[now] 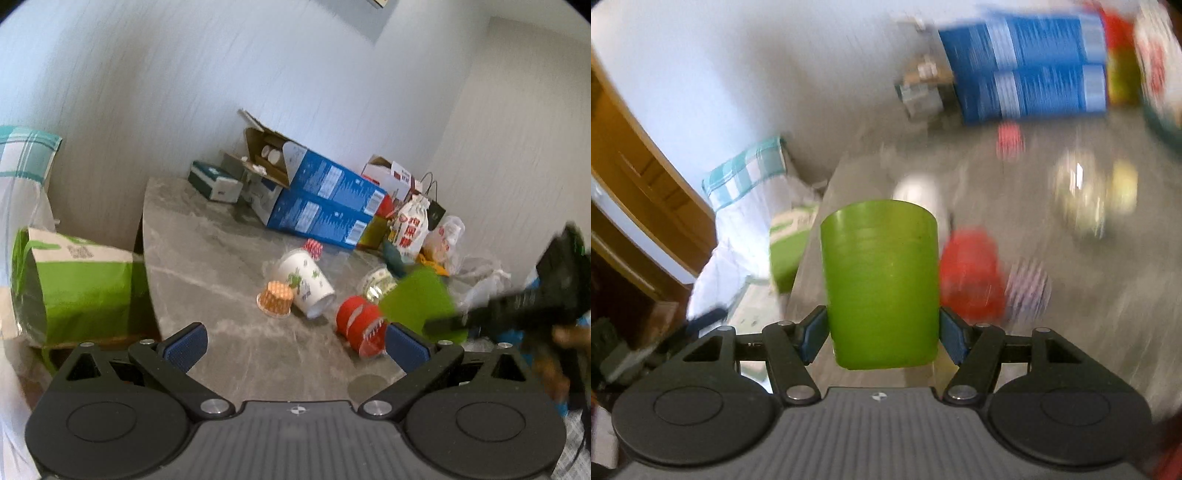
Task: Flip cup upright
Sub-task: 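Lift the green cup with the right gripper toward the left gripper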
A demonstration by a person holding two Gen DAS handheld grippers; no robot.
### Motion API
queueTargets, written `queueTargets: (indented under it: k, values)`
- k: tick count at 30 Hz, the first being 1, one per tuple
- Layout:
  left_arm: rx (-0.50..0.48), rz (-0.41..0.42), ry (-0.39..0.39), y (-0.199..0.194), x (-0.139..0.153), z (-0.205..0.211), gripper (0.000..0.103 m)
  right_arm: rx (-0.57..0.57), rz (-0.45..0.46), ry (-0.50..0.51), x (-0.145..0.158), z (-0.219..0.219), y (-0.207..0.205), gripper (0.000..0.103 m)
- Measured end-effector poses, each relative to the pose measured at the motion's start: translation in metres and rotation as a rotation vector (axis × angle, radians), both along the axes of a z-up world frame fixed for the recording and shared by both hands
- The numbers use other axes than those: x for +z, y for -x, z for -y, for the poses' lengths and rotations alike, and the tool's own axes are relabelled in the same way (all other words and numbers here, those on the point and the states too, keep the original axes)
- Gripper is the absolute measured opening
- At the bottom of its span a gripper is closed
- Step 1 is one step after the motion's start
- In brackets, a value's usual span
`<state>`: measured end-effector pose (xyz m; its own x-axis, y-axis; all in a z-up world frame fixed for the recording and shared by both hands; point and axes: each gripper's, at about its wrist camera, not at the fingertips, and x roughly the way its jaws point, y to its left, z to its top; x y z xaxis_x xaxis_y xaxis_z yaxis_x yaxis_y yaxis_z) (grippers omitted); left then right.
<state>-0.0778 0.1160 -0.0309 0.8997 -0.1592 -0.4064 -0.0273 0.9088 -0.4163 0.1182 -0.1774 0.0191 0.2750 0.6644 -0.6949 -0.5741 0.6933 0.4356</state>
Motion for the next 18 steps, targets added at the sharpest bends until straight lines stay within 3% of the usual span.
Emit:
queueTargets:
  k: [3, 6, 11, 18]
  values:
    - [-0.017, -0.058, 0.036, 0.001, -0.006, -0.001, 0.103, -0.043, -0.107, -0.02, -0.039, -0.001, 0.006, 0.065]
    - [-0.054, -0.118, 0.148, 0.004, -0.01, -0.001, 0.103, -0.07, -0.173, -0.043, -0.061, -0.006, 0.005, 0.065]
    - [-0.085, -0.152, 0.145, 0.001, -0.012, 0.014, 0.103, -0.113, -0.208, -0.055, -0.071, -0.015, 0.01, 0.065]
    - [-0.101, -0.266, 0.193, -0.035, -0.018, 0.017, 0.102, -0.131, -0.201, -0.054, -0.079, -0.02, 0.029, 0.065]
